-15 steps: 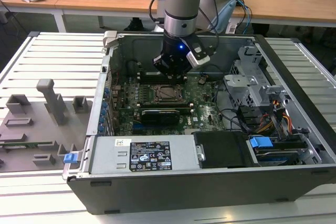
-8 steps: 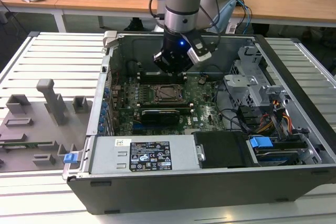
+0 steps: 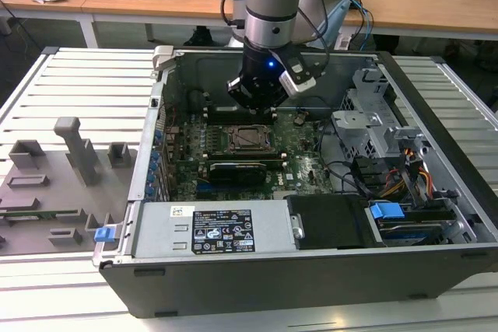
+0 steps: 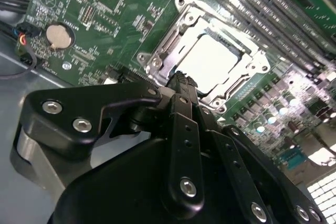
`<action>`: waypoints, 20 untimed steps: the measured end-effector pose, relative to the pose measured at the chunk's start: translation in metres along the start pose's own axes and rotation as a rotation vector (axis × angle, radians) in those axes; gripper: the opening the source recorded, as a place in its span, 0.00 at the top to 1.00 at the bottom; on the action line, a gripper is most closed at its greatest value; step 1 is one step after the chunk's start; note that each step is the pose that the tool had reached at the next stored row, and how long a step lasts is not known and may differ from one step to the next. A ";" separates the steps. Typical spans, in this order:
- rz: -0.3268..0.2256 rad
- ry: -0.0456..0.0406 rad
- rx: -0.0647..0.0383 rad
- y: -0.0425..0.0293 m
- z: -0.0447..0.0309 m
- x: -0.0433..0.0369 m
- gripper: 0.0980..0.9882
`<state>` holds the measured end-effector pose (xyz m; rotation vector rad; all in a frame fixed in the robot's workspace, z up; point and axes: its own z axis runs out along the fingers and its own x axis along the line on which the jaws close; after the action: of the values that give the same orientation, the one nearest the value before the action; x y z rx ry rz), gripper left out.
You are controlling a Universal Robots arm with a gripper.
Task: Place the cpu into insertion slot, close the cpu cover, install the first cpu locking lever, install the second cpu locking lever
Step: 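Install the second cpu locking lever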
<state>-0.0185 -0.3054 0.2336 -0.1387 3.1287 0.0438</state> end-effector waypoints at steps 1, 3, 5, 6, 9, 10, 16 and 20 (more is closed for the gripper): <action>0.000 0.0000 0.000 -0.0016 0.0000 0.0001 0.99; 0.000 0.0027 0.000 -0.0066 -0.0007 0.0005 0.99; 0.002 0.0063 -0.001 -0.0068 -0.0058 0.0005 0.99; 0.015 0.0099 -0.001 -0.0072 -0.0095 0.0004 0.99; 0.016 0.0102 -0.001 -0.0128 -0.0097 0.0009 0.99; 0.016 0.0102 -0.001 -0.0179 -0.0098 0.0014 0.99; 0.016 0.0174 -0.002 -0.0360 -0.0100 0.0029 0.99; 0.016 0.0148 -0.045 -0.0467 -0.0086 0.0039 0.99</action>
<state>-0.0184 -0.3525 0.2408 -0.1147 3.1449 0.1140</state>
